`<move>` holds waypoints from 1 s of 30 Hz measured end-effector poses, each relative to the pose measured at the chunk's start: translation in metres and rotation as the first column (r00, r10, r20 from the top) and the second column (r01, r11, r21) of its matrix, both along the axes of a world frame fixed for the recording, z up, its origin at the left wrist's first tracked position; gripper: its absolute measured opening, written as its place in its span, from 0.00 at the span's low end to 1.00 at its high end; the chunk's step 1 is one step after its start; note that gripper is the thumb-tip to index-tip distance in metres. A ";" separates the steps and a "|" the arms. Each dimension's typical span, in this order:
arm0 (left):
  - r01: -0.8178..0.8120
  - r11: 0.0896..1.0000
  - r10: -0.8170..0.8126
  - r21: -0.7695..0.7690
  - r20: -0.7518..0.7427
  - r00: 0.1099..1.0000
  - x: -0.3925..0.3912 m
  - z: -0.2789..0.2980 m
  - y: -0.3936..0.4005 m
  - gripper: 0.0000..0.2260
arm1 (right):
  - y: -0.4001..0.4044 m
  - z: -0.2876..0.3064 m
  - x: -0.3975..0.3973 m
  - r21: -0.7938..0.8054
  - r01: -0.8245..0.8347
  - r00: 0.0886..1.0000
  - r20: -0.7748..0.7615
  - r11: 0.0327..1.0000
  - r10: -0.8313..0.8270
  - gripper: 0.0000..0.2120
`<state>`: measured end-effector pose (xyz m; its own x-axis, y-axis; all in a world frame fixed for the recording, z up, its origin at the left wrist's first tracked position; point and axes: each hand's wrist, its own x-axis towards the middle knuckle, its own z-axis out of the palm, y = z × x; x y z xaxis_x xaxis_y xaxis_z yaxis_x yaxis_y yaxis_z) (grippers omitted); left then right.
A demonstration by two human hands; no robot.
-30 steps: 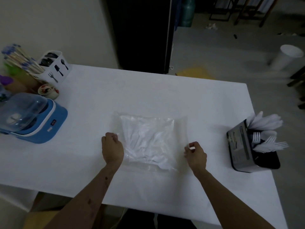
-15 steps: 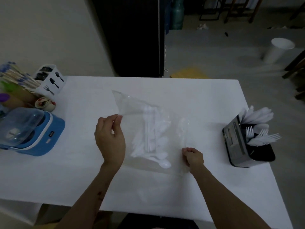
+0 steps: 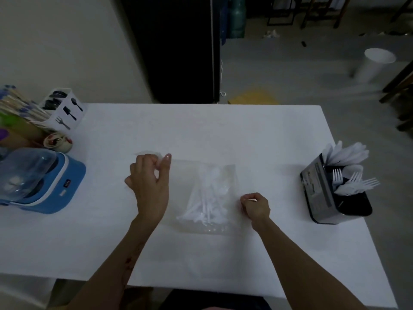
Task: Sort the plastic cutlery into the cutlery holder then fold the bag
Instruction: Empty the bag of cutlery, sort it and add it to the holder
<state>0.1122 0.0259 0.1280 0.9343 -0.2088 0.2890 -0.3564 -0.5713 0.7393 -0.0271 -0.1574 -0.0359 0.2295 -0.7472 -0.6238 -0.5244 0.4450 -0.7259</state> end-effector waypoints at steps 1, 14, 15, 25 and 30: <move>0.017 1.000 -0.017 -0.024 0.016 1.000 0.000 -0.001 0.000 0.14 | 0.001 -0.002 -0.002 -0.006 0.020 1.000 0.003 1.000 -0.020 0.05; -0.231 0.932 0.236 0.278 0.017 0.972 0.023 -0.076 0.015 0.17 | -0.008 -0.013 -0.026 -0.027 -0.115 0.989 -0.100 0.993 0.112 0.06; -0.253 0.907 0.267 0.337 0.003 0.964 0.021 -0.085 0.015 0.23 | -0.007 -0.013 -0.026 -0.030 -0.122 0.987 -0.105 0.992 0.119 0.05; 0.672 0.665 -0.492 0.326 -0.485 0.723 -0.041 -0.134 -0.027 0.21 | -0.002 0.015 -0.023 -0.235 -0.290 0.955 -0.140 0.928 0.263 0.06; 0.566 0.805 -0.309 0.179 -0.687 0.657 -0.035 -0.134 -0.053 0.21 | -0.005 0.031 -0.023 -0.148 -0.327 0.912 0.208 0.933 0.353 0.08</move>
<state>0.0769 -0.0272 -0.0058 0.6397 -0.6035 -0.4761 -0.1897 -0.7241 0.6631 -0.0501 -0.1620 -0.0045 0.6074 -0.6583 -0.4447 -0.4450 0.1818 -0.8769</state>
